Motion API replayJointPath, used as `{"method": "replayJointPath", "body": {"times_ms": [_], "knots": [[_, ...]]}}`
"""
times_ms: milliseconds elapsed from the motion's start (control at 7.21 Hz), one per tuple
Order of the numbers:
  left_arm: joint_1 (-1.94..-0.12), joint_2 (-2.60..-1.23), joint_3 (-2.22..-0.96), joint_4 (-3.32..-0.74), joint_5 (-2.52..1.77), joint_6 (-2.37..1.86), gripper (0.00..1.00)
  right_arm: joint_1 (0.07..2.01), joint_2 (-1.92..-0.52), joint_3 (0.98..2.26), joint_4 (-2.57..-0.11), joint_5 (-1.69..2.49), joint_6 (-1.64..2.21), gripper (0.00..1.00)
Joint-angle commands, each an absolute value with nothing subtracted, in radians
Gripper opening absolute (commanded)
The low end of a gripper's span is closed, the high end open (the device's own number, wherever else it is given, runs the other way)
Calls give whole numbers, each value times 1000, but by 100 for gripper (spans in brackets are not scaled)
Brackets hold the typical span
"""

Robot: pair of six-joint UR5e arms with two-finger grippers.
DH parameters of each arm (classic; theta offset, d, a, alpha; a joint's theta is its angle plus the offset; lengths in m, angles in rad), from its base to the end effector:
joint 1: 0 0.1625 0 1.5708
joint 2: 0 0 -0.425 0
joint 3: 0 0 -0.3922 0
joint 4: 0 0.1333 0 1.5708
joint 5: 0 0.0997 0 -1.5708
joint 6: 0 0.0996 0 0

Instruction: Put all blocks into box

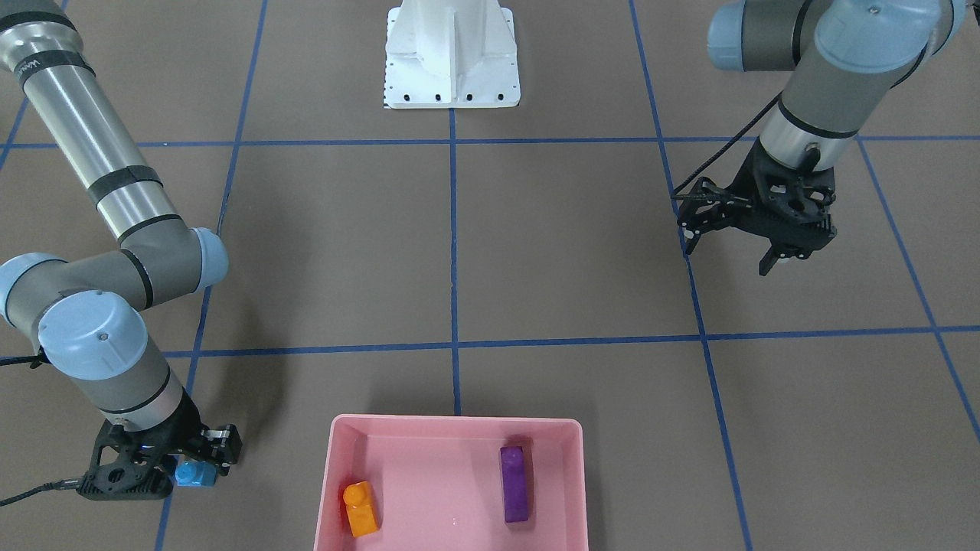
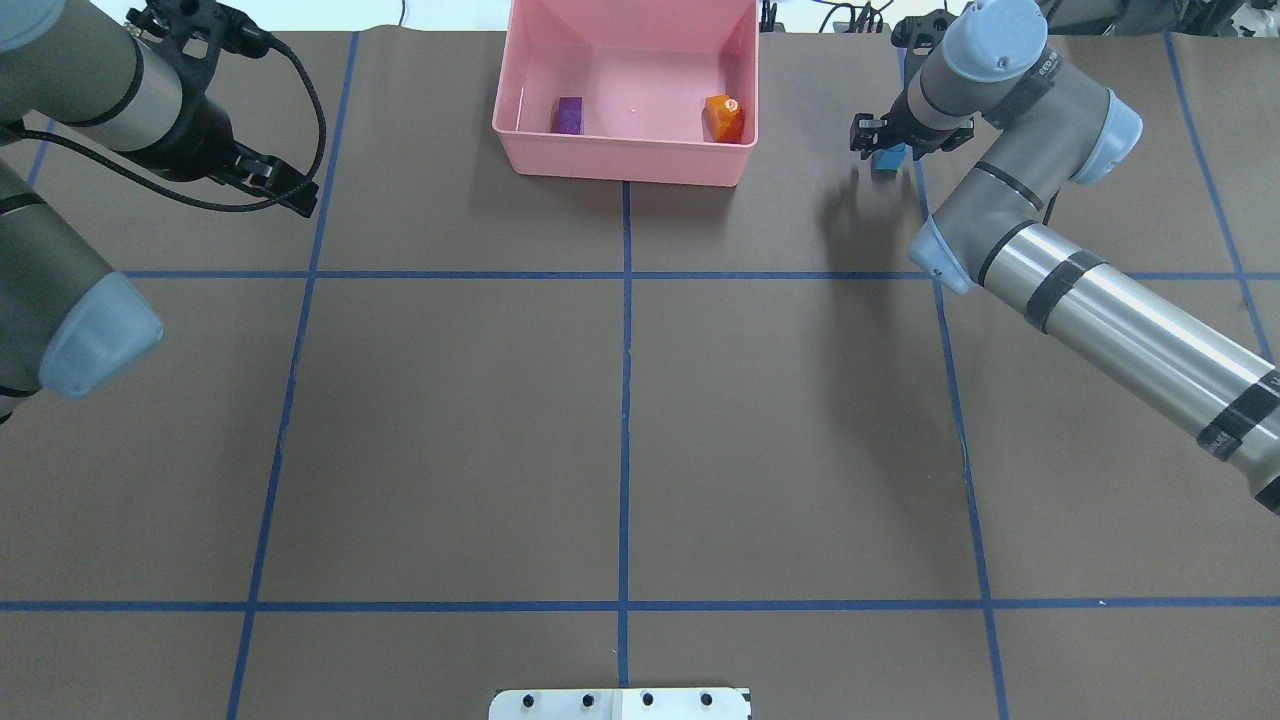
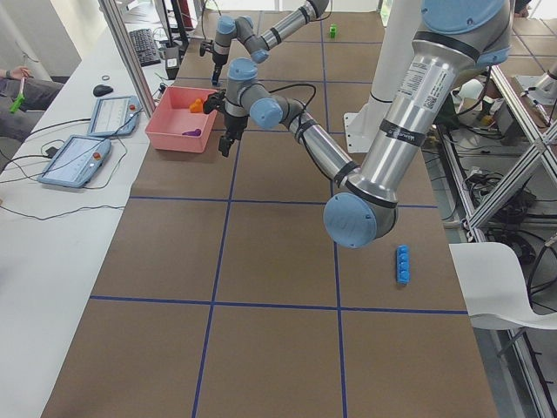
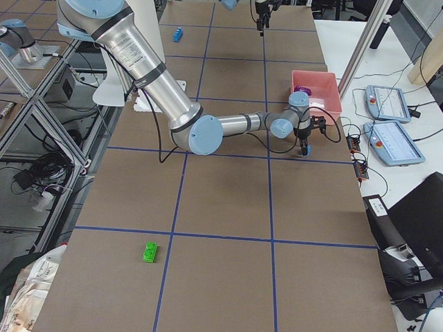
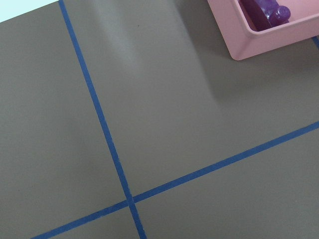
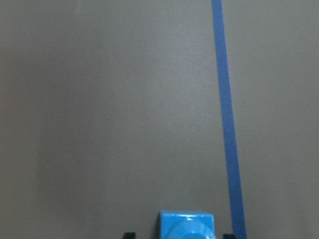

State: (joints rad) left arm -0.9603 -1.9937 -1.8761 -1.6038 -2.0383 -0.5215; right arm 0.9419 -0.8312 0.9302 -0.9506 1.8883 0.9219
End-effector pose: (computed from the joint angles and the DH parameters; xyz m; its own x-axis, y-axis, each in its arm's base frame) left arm 0.2719 -0.5428 0.2846 0.6865 0.3691 -0.6265 -0.0843 0.8962 0.4356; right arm -0.3962 -0.7184 0.4432 0.7438 0.0465 0.6668 -0.2483 0.9454 0.2110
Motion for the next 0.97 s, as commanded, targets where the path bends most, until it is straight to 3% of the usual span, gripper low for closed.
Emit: {"method": "replayJointPath", "body": {"times_ms": [0, 416, 832], "knots": [[-960, -1993, -1876, -1605, -2039, -522, 100, 942, -831, 939, -950, 1887, 922, 0], [-960, -1974, -1881, -1608, -2039, -523, 100, 975, -821, 1081, -963, 1887, 1113, 0], [-960, -1971, -1881, -1609, -2040, -523, 100, 976, -601, 1085, -1157, 1885, 1277, 0]]}}
